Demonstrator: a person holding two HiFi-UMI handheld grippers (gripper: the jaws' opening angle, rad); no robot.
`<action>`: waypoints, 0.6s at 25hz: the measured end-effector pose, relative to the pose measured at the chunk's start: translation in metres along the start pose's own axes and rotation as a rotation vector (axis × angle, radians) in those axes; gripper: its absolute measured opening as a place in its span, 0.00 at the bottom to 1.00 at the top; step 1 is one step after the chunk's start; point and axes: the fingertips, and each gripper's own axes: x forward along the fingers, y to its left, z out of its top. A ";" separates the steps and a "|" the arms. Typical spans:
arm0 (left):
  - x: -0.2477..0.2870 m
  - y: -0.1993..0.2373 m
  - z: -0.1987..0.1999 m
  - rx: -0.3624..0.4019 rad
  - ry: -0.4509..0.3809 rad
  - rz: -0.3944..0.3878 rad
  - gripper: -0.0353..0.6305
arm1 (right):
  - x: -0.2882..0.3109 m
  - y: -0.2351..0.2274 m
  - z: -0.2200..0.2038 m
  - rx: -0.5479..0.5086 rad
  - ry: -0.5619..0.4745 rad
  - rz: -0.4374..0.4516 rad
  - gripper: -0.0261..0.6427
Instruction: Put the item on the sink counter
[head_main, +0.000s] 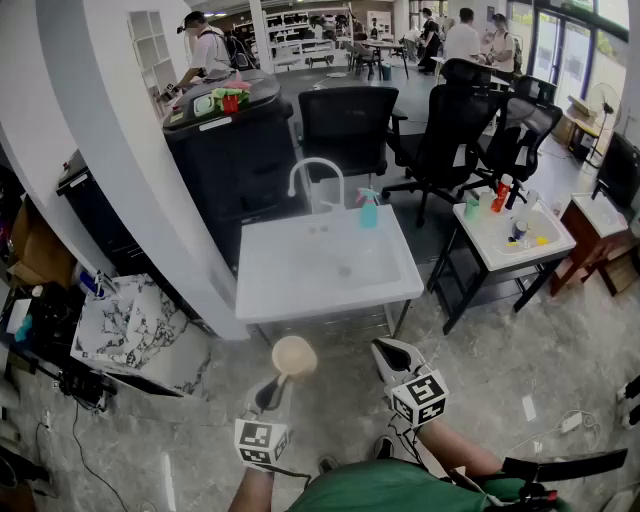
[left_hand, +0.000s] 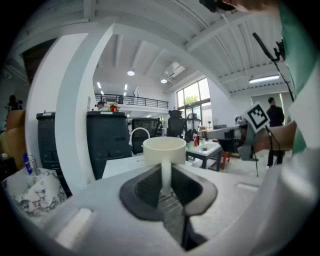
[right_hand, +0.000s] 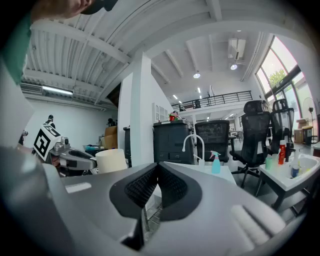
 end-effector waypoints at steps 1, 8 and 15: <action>0.000 -0.002 0.001 0.000 0.000 -0.004 0.12 | -0.001 -0.001 0.001 -0.001 -0.001 0.001 0.04; 0.010 -0.015 0.004 0.003 0.004 -0.007 0.11 | -0.007 -0.014 0.003 -0.007 -0.007 0.011 0.04; 0.027 -0.027 0.012 0.011 -0.005 0.014 0.12 | -0.019 -0.041 0.011 0.045 -0.049 0.019 0.04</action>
